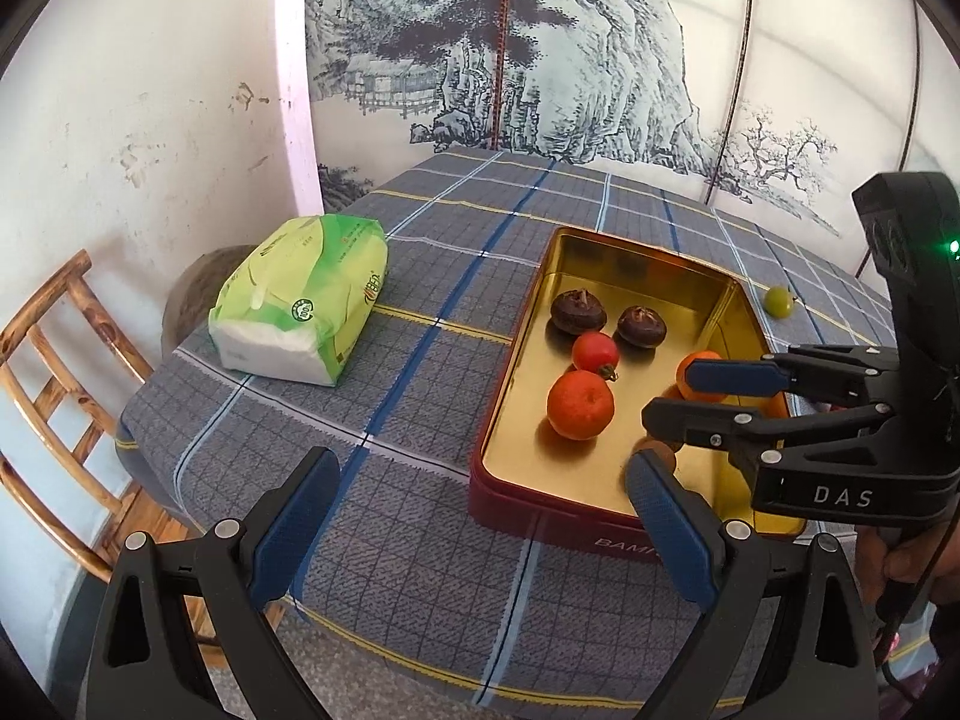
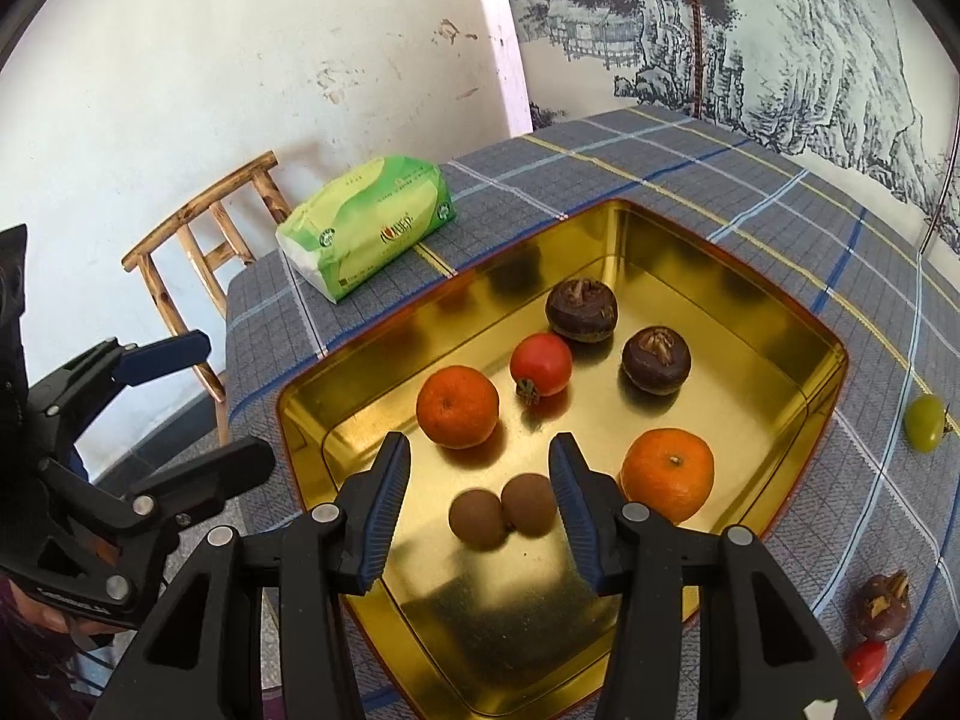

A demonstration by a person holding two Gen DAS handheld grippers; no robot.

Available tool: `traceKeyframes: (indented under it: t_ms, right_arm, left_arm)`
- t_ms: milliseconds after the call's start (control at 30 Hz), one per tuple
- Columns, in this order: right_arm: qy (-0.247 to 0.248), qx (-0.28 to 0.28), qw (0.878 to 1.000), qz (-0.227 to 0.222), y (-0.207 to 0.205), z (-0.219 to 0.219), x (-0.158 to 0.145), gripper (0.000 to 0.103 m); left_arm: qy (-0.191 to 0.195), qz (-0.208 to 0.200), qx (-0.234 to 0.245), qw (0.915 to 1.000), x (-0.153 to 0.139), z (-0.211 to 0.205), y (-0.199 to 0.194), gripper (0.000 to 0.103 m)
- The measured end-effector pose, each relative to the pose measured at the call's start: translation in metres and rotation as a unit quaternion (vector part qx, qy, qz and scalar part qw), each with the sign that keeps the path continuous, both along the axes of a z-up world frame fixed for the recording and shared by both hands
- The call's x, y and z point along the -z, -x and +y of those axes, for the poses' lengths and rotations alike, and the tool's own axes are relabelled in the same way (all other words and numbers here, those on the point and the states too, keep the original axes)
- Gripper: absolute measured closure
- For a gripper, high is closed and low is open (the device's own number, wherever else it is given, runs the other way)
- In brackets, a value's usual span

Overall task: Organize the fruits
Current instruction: 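Lower the two longans into the tin and open the right gripper, then move both grippers back toward the remaining fruits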

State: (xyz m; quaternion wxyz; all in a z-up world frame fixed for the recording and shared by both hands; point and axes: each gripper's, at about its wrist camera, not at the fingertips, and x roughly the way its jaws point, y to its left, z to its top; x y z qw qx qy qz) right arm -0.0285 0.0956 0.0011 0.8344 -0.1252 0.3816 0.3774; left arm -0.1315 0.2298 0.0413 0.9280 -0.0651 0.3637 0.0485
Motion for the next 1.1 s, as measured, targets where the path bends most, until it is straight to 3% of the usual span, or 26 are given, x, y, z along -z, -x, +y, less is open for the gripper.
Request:
traceKeyframes:
  t_ms: [367, 567, 833, 1100]
  right_arm:
    - [-0.048, 0.008, 0.999, -0.023, 0.019, -0.018, -0.024, 0.053]
    - [-0.079, 0.038, 0.995, -0.051, 0.043, -0.064, -0.037, 0.05]
    - [-0.056, 0.175, 0.981, -0.07, 0.065, -0.195, -0.017, 0.046]
    - [-0.037, 0.332, 0.941, -0.05, 0.072, -0.332, 0.019, 0.046]
  left_arm:
    - [-0.012, -0.002, 0.008, 0.9999, -0.003, -0.008, 0.002, 0.007]
    - [-0.025, -0.004, 0.024, 0.9994, -0.008, -0.021, 0.004, 0.007]
    - [-0.046, -0.015, 0.107, 0.9931, -0.023, -0.066, 0.009, 0.007]
    - [-0.022, 0.024, 0.247, 0.9685, -0.038, -0.144, -0.009, 0.007]
